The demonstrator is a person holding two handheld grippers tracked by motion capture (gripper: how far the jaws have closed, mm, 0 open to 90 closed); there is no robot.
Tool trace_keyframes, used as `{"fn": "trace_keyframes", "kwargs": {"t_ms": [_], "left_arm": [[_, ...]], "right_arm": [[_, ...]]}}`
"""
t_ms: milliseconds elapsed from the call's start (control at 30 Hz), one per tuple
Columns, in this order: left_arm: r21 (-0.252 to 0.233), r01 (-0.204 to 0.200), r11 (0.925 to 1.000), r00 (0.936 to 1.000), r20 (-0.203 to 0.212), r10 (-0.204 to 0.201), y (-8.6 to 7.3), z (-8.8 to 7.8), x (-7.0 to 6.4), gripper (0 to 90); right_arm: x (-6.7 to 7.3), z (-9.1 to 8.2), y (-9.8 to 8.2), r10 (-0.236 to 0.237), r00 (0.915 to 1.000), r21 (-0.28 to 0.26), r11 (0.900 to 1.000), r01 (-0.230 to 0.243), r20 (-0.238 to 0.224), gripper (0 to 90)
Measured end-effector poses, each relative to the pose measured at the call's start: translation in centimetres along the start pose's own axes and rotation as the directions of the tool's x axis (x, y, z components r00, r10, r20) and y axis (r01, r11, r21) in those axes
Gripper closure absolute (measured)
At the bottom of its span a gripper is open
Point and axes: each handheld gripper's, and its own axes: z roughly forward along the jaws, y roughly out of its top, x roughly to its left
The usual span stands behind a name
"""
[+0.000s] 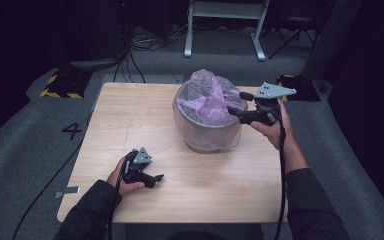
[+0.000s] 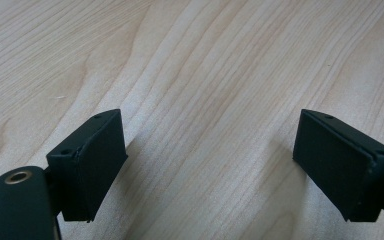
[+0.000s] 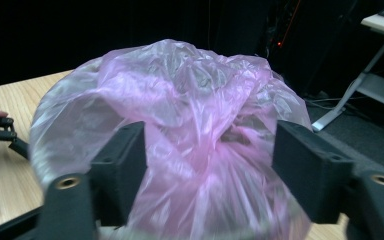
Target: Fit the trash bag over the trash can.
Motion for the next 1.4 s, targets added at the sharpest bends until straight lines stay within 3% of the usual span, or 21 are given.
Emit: {"fn": "trace_keyframes", "kwargs": {"t_ms": [200,367,467,533,700,833,1033,1167,1300,1400], "left_arm": [[0.0,0.0,1.0,1.0,0.0,0.0,0.0,0.0,0.0,13.4],[0.0,0.0,1.0,1.0,0.0,0.0,0.0,0.0,0.0,13.4],[0.0,-0.002,1.0,1.0,-0.001,0.002,0.0,0.0,0.0,13.4],[0.0,0.0,1.0,1.0,0.0,0.0,0.0,0.0,0.0,13.4],[0.0,0.0,1.0,1.0,0.0,0.0,0.0,0.0,0.0,13.4],[0.0,0.0,1.0,1.0,0.0,0.0,0.0,0.0,0.0,13.4],[0.0,-0.001,1.0,1.0,0.0,0.001,0.0,0.0,0.0,13.4],[0.0,-0.003,1.0,1.0,-0.001,0.003,0.0,0.0,0.0,13.4],[0.0,-0.003,1.0,1.0,-0.001,0.003,0.0,0.0,0.0,13.3],[0.0,0.0,1.0,1.0,0.0,0.0,0.0,0.0,0.0,13.3]], "right_arm": [[-0.5,2.2,1.0,0.011,0.9994,0.047,0.999,-0.009,-0.031,45.5],[-0.6,4.3,1.6,0.012,0.9969,0.111,0.994,-0.003,-0.078,50.5],[-0.7,5.4,1.7,0.013,0.996,0.155,0.988,0.001,-0.088,49.9],[-0.8,5.9,1.6,0.02,0.9919,0.18,0.984,0.003,-0.125,47.9],[-1.2,6.8,1.5,0.031,0.989,0.232,0.973,0.004,-0.144,44.9],[-1.3,7.2,1.8,0.043,0.9889,0.261,0.965,-0.005,-0.142,39.2],[-1.0,7.7,2.2,0.022,0.991,0.297,0.955,0.018,-0.132,32.9],[-0.9,8.3,2.4,0.03,0.9912,0.33,0.944,0.014,-0.129,29.3],[-0.9,9.0,2.3,0.019,0.9908,0.387,0.922,0.034,-0.134,26.1],[-0.9,9.4,2.2,0.003,0.9933,0.436,0.899,0.048,-0.115,23.7]]}}
